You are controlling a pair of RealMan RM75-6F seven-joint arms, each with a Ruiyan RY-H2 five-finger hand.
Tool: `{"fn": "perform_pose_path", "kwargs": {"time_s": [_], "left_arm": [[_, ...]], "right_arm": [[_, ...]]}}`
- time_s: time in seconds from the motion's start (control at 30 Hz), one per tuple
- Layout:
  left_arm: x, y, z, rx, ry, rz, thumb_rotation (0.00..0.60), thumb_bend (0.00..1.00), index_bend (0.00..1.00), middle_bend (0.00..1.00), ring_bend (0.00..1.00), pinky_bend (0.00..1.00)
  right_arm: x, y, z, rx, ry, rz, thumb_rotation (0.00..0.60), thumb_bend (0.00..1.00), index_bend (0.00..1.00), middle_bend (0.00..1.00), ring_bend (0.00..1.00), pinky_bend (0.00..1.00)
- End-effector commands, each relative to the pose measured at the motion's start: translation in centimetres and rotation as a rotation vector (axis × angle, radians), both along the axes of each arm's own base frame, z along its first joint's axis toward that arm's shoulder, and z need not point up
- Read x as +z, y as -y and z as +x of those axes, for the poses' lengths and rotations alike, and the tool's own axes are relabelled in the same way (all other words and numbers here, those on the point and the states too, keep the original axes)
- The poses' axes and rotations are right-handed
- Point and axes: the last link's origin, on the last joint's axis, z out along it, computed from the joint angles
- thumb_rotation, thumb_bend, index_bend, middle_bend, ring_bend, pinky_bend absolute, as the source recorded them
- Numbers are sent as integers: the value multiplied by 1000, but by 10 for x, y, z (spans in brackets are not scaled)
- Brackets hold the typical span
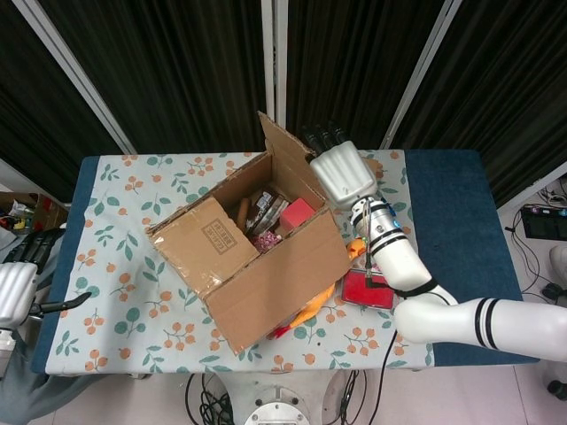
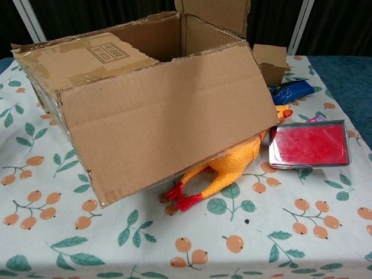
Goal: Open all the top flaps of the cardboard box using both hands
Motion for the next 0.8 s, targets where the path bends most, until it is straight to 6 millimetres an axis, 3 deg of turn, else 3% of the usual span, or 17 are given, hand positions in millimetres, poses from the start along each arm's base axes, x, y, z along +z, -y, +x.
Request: {"fn": "perform_pose_path", "kwargs": {"time_s": [0.03, 0.27, 0.43, 0.5, 0.6, 0.63, 0.8], "left_arm": [[-1, -1, 2, -1, -2, -2, 361, 38, 86, 101, 78, 200], [-2, -3, 7, -5, -13, -5, 361, 38, 86, 101, 78, 200], [-3, -5, 9, -5, -15, -7, 358, 38, 86, 101, 77, 200], [-4, -6, 10, -9, -16, -6, 359, 39, 86, 101, 78, 200], [-5, -10, 13, -28, -11, -11, 362, 43, 86, 101, 78, 200], [-6, -13, 15, -41, -6, -12, 361, 45, 86, 101, 78, 200], [-12, -40, 44, -189, 37, -47, 363, 58, 87, 103, 78, 200]], "right_arm": [[9, 7, -15, -28, -3, -17, 600, 698, 388, 0, 0, 0], [28, 22, -46, -96, 20, -55, 600, 713, 388, 0, 0, 0], [39, 20, -60, -108, 43, -62, 600, 715, 354, 0, 0, 0], [44, 9, -66, -83, 52, -61, 600, 688, 284, 0, 0, 0], [53, -18, -82, -48, 72, -59, 600, 631, 54, 0, 0, 0], [57, -28, -88, -40, 94, -59, 600, 623, 20, 0, 0, 0], [84, -78, -138, -23, 263, -91, 600, 557, 0, 0, 0, 0]]}}
